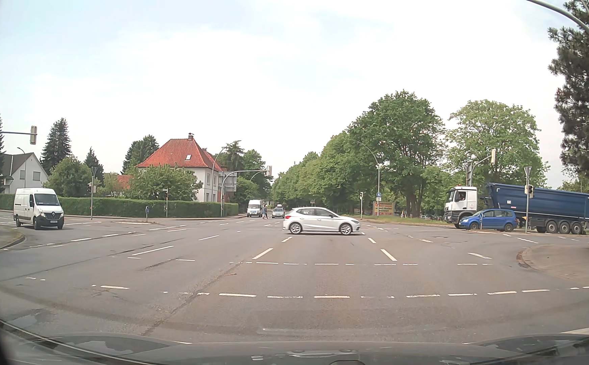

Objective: Follow the waypoints while adhering to traffic rules and regulations

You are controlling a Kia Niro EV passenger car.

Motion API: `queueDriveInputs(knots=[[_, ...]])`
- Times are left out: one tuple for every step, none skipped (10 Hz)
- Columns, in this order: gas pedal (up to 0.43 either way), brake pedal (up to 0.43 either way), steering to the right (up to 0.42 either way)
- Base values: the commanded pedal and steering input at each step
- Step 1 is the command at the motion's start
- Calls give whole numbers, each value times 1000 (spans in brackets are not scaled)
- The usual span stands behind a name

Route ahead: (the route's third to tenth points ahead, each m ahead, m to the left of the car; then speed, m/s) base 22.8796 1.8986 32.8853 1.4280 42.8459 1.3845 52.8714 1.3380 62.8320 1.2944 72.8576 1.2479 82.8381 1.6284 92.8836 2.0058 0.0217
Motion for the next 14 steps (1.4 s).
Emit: queueDriveInputs(knots=[[0,0,-2],[0,0,-1],[0,0,-2],[0,0,-1],[0,0,-1],[0,0,-1],[0,0,-2],[0,0,-1],[0,0,-1],[0,0,-1],[0,0,-1],[0,0,-1],[0,0,-1],[0,0,-1]])
